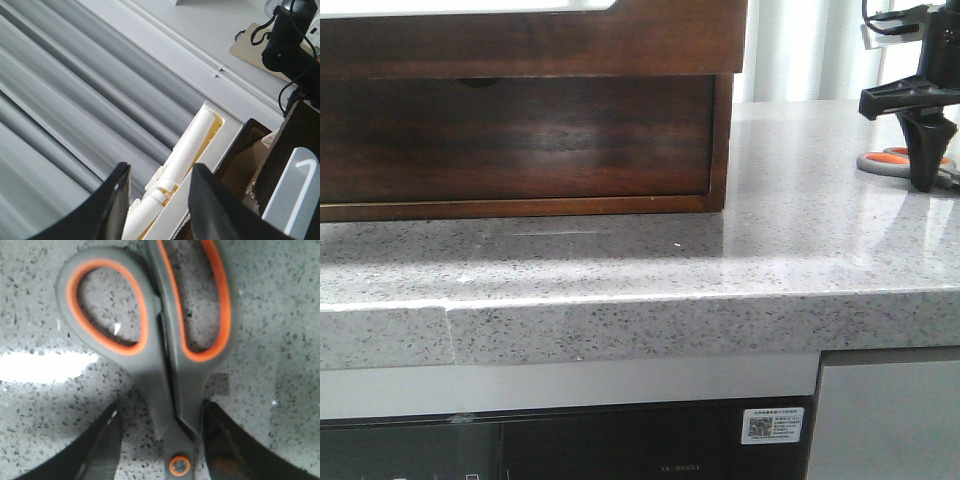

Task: Put scissors in drawer with both arms
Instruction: 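Grasp the orange-and-grey scissors by the handles with the right gripper, then lift the scissors and carry them over the open drawer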

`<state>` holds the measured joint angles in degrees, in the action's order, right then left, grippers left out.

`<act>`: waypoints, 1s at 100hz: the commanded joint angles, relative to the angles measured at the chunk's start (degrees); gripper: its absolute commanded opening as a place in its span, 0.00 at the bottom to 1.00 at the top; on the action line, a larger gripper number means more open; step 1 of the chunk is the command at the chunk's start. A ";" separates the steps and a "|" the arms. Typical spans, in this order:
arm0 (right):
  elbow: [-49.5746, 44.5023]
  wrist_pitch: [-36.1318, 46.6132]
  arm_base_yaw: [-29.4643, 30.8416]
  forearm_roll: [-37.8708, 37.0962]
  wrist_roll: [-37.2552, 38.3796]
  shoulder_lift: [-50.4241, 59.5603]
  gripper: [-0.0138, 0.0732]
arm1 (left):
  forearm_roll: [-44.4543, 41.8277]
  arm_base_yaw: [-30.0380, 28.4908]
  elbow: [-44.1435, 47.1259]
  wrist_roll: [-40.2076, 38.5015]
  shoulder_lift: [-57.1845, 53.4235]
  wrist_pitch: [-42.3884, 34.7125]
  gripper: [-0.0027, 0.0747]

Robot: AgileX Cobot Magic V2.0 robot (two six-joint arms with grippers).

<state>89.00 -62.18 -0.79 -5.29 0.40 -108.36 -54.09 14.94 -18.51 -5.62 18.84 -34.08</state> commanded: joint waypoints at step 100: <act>5.28 3.21 -2.70 16.12 -15.83 21.60 0.07 | 3.02 -0.06 -1.61 -0.94 0.39 -1.47 0.38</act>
<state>90.37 -61.32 -2.04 7.75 -11.79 -92.27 -54.09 14.94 -18.51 -5.62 18.84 -34.08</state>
